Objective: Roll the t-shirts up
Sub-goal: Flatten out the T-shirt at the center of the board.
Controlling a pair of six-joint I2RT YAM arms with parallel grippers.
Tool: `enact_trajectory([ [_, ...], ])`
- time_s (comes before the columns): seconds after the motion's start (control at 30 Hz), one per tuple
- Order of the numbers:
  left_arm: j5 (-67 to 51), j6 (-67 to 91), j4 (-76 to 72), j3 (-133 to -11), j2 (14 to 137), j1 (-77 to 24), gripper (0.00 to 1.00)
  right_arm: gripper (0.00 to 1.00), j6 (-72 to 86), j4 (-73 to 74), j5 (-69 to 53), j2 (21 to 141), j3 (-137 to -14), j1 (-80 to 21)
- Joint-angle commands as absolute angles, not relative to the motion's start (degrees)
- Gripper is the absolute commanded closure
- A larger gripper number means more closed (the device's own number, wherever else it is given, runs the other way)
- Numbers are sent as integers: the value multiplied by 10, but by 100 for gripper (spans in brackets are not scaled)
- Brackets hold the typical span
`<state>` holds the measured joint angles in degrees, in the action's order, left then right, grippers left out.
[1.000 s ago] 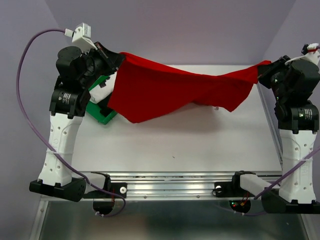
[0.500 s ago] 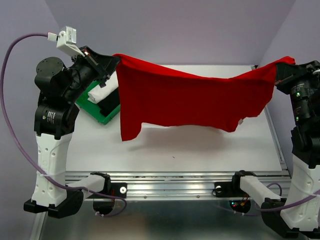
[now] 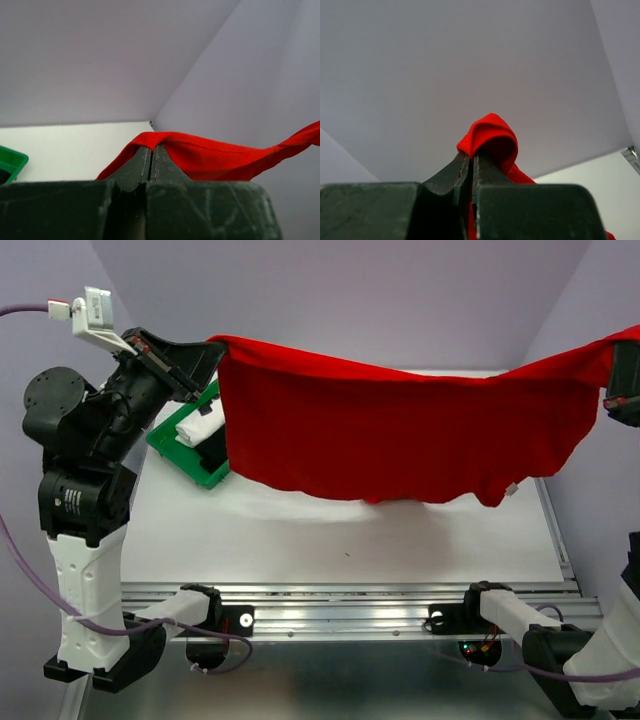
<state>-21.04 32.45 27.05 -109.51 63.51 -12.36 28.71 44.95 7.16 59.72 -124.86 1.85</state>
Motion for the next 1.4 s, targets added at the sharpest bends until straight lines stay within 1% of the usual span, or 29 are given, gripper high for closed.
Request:
enact_trajectory([
  [0.0, -224, 336, 219, -1142, 608, -120, 100, 99, 290, 420, 78, 593, -1324, 24],
  [0.27, -207, 341, 222, -1178, 587, -126, 100, 99, 289, 395, 104, 594, -1388, 24],
  [0.47, -196, 329, 229, -1180, 586, -129, 100, 99, 283, 392, 112, 591, -1367, 24],
  [0.57, -185, 317, 229, -1139, 591, -129, 100, 99, 270, 388, 134, 583, -1320, 24],
  [0.67, -177, 314, 221, -1073, 595, -129, 100, 99, 247, 387, 149, 586, -1254, 24],
  [0.7, -180, 316, 210, -1054, 598, -129, 100, 99, 237, 387, 155, 589, -1217, 24],
  [0.73, -182, 319, 200, -1016, 600, -129, 100, 99, 235, 388, 156, 594, -1201, 24],
  [0.8, -183, 323, 172, -976, 608, -129, 100, 99, 230, 386, 158, 609, -1163, 24],
  [0.83, -183, 324, 162, -937, 612, -129, 100, 99, 231, 386, 162, 614, -1125, 24],
  [0.93, -179, 320, 123, -877, 637, -129, 100, 99, 230, 374, 165, 630, -1071, 24],
  [0.97, -178, 318, 115, -868, 647, -128, 100, 99, 229, 366, 164, 631, -1030, 24],
  [1.07, -185, 314, 87, -855, 693, -128, 100, 99, 222, 351, 161, 642, -979, 24],
  [1.2, -192, 312, 62, -873, 746, -128, 100, 99, 211, 349, 157, 655, -954, 24],
  [1.37, -204, 311, 55, -930, 794, -128, 100, 99, 205, 352, 157, 647, -943, 24],
])
